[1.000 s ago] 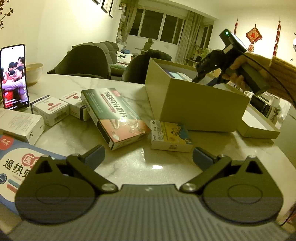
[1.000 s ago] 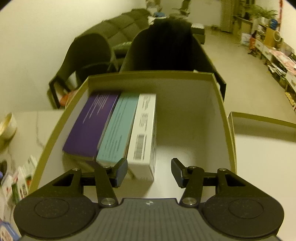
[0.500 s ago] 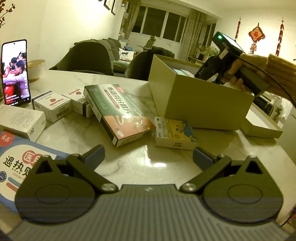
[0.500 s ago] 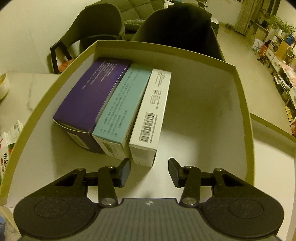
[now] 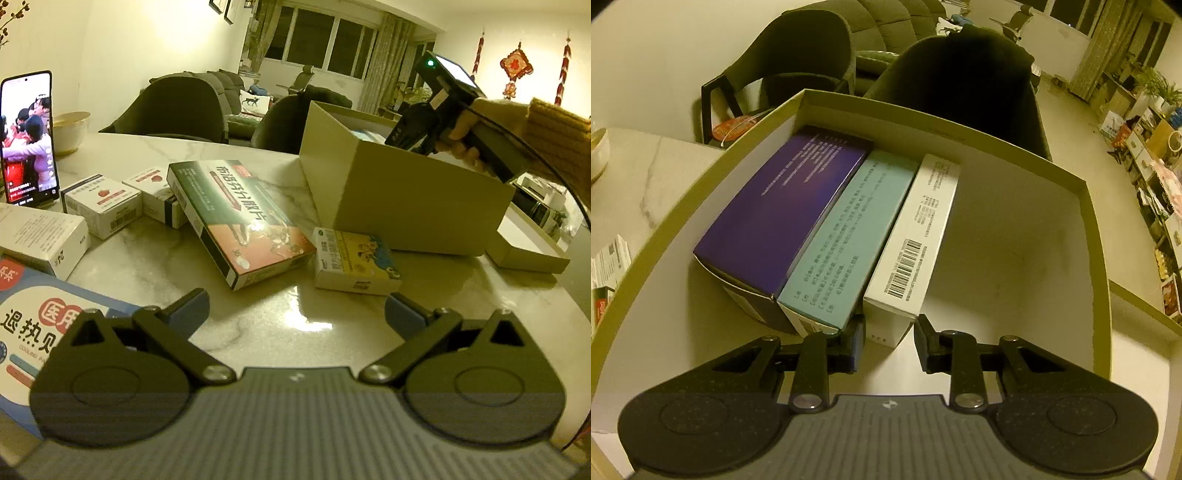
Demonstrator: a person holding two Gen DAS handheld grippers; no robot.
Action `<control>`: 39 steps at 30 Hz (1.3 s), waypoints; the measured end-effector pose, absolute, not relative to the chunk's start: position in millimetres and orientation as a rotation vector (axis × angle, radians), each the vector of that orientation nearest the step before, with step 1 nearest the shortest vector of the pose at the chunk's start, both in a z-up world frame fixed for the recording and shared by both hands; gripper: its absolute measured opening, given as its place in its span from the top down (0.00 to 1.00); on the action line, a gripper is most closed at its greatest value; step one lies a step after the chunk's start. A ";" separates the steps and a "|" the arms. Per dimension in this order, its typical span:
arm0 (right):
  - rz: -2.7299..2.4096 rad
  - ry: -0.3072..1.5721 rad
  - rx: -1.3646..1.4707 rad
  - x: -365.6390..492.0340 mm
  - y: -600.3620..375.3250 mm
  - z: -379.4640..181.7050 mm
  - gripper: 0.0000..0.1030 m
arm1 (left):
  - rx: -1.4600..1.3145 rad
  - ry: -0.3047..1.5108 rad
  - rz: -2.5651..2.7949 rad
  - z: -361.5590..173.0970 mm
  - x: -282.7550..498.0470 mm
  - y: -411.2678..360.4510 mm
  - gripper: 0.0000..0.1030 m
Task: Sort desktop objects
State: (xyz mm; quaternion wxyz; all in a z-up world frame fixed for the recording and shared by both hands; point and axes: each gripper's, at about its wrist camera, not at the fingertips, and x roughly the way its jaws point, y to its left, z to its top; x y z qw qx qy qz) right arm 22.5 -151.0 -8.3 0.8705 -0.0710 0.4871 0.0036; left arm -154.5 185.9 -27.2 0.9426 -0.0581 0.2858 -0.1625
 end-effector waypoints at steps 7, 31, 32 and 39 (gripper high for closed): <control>-0.004 1.014 -0.125 20.4 -155.2 -6.2 0.60 | -0.112 0.578 -0.326 -24.5 -156.3 187.8 0.00; 0.043 1.032 -0.107 14.4 -138.8 -2.6 0.70 | -0.105 0.568 -0.235 -17.8 -164.0 213.7 0.00; 0.039 1.028 -0.105 15.4 -138.4 -3.0 0.70 | -0.105 0.568 -0.230 -17.5 -163.3 215.0 0.00; 0.034 1.033 -0.087 17.6 -138.1 -5.0 0.71 | -0.088 0.566 -0.194 -15.3 -160.3 225.0 0.00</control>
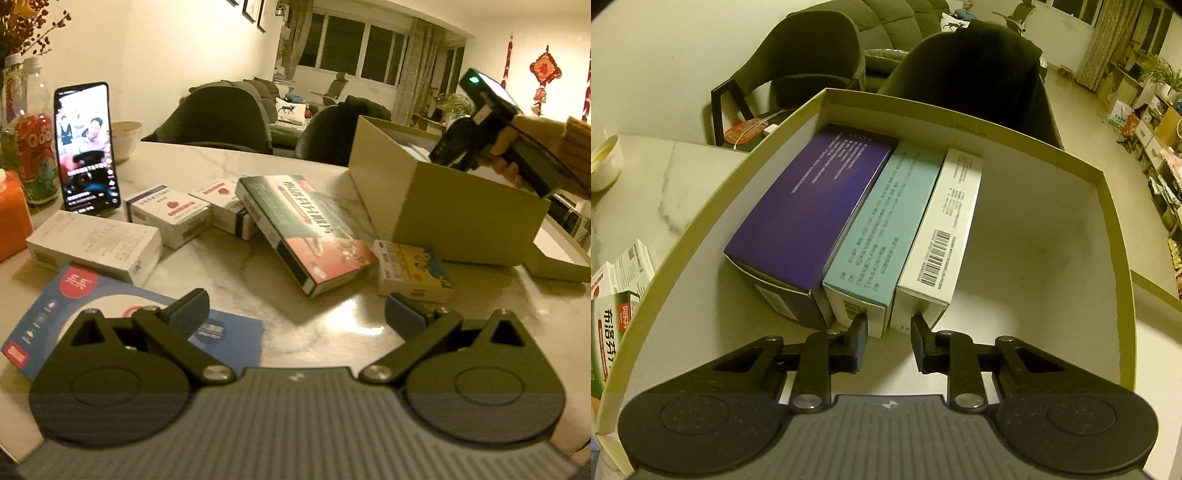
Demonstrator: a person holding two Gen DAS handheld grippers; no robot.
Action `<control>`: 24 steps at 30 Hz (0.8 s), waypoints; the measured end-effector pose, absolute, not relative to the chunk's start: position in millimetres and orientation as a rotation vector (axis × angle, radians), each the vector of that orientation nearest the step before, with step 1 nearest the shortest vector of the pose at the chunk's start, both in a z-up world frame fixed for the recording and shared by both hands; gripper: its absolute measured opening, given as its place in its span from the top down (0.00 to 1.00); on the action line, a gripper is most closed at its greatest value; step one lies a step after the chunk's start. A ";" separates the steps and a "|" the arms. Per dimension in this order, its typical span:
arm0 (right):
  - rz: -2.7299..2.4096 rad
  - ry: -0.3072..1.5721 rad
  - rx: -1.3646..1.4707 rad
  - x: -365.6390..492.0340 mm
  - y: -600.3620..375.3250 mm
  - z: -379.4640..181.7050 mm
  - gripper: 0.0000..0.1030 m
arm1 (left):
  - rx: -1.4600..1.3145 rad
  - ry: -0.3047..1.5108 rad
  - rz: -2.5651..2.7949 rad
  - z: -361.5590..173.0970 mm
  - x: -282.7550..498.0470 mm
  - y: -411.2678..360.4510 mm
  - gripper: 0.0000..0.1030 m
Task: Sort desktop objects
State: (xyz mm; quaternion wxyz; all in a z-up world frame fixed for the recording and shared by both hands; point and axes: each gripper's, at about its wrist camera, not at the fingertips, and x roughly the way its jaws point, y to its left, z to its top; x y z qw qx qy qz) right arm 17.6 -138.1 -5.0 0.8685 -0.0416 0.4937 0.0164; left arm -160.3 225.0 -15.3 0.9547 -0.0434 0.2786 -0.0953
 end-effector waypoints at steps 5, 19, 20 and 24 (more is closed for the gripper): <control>0.051 0.997 -0.034 4.2 -142.7 6.6 0.65 | -0.079 0.569 -0.114 -13.8 -156.7 245.2 0.00; 0.094 0.813 0.109 -61.2 -150.9 40.0 0.38 | -0.095 0.593 0.075 -15.2 -150.8 299.1 0.00; 0.098 0.798 0.120 -66.8 -151.5 41.9 0.37 | -0.095 0.594 0.079 -15.5 -151.0 300.1 0.00; 0.102 0.735 0.153 -88.8 -154.1 48.5 0.29 | -0.094 0.595 0.080 -14.6 -152.3 301.5 0.00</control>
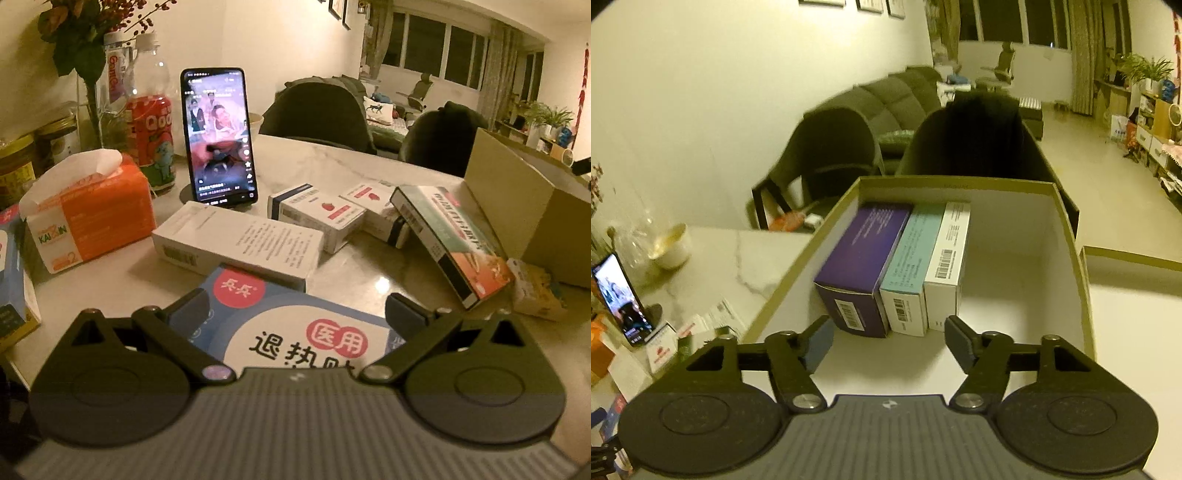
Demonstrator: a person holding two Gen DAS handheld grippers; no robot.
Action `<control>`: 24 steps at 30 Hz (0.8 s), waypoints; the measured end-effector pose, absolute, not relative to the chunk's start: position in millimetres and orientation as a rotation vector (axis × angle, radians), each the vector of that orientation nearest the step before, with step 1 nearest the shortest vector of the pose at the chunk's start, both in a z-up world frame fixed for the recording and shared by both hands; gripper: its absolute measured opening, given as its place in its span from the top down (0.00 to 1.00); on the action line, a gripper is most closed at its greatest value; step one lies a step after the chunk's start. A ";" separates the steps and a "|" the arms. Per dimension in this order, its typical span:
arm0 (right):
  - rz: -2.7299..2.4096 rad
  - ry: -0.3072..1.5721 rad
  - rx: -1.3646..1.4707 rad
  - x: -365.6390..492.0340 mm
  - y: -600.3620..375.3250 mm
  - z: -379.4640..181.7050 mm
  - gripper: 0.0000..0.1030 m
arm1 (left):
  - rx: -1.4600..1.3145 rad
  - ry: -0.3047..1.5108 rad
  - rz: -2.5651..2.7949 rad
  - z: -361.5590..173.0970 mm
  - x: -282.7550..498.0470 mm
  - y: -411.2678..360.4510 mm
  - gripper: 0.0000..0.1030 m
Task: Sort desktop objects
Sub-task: 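Raise the right tool from the tall box while the left tool grasps the green-orange box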
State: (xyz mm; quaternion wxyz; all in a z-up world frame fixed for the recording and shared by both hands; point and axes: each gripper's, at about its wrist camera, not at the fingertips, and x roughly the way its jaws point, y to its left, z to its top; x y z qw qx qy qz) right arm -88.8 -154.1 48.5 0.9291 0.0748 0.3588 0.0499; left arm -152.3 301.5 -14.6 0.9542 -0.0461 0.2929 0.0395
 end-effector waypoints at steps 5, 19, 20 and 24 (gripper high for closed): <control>0.099 0.673 0.182 -121.6 -153.9 50.0 0.25 | -0.083 0.570 0.072 -7.7 -154.7 300.3 0.00; 0.143 0.516 0.158 -225.4 -130.0 40.0 0.17 | -0.196 0.538 -0.175 0.1 -113.9 246.8 0.02; 0.141 0.515 0.160 -229.7 -130.2 38.1 0.17 | -0.203 0.540 -0.183 -0.9 -110.3 243.3 0.03; 0.123 0.522 0.175 -240.7 -135.1 30.4 0.16 | -0.245 0.572 -0.215 -6.9 -95.4 233.8 0.09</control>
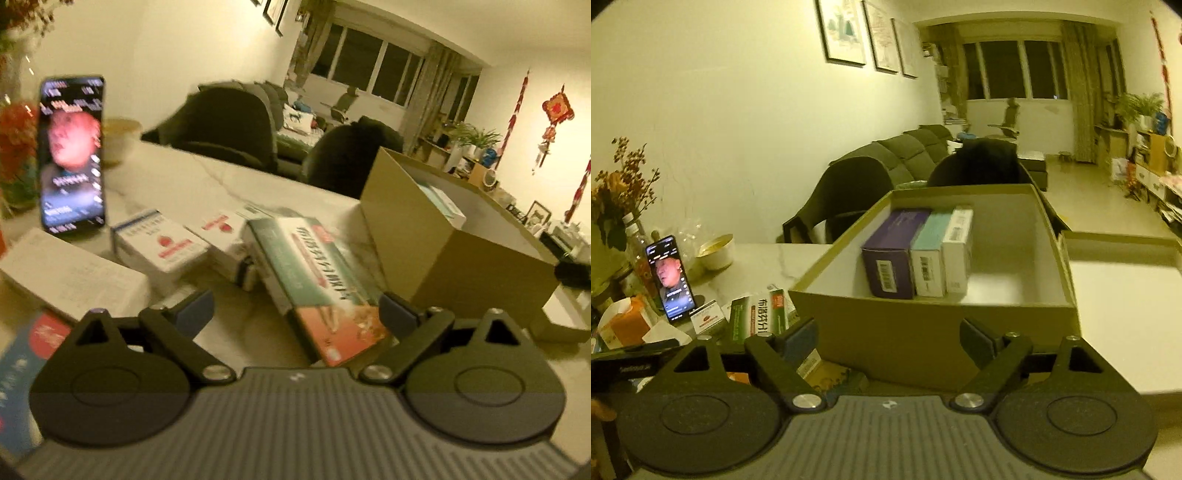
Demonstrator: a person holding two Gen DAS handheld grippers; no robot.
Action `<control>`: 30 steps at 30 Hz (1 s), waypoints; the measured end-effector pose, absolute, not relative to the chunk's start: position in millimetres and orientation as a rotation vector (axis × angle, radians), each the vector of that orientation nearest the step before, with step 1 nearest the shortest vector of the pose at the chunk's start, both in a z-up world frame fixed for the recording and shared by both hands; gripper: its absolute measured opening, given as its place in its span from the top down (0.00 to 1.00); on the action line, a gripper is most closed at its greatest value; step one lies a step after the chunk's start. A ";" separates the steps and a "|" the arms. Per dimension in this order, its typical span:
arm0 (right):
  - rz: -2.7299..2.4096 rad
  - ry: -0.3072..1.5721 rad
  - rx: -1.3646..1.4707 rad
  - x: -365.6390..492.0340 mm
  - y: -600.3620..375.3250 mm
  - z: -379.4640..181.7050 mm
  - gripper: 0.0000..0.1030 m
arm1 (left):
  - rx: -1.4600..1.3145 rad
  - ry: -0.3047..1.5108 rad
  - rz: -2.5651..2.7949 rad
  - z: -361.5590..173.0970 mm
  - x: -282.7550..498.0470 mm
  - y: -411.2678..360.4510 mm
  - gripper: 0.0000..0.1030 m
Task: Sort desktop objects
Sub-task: 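Raise the right tool from the tall box while the left tool grasps the green-orange box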
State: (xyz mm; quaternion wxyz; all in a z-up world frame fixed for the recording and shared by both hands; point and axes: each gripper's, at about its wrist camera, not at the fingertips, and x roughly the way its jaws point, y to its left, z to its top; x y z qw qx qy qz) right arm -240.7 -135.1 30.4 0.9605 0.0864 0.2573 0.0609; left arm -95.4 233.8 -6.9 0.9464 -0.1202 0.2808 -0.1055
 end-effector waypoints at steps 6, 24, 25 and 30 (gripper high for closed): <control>0.117 0.580 0.239 -250.7 -142.9 14.6 0.15 | -0.290 0.643 -0.208 -17.4 -75.9 232.3 0.19; 0.049 0.672 0.295 -271.9 -159.3 -10.4 0.15 | -0.538 0.745 -0.236 -42.0 -50.1 241.7 0.52; 0.052 0.672 0.289 -272.0 -160.2 -10.7 0.15 | -0.548 0.738 -0.234 -43.7 -52.0 241.4 0.54; 0.064 0.677 0.269 -267.4 -161.1 -10.6 0.14 | -0.595 0.719 -0.239 -47.8 -61.2 244.2 0.59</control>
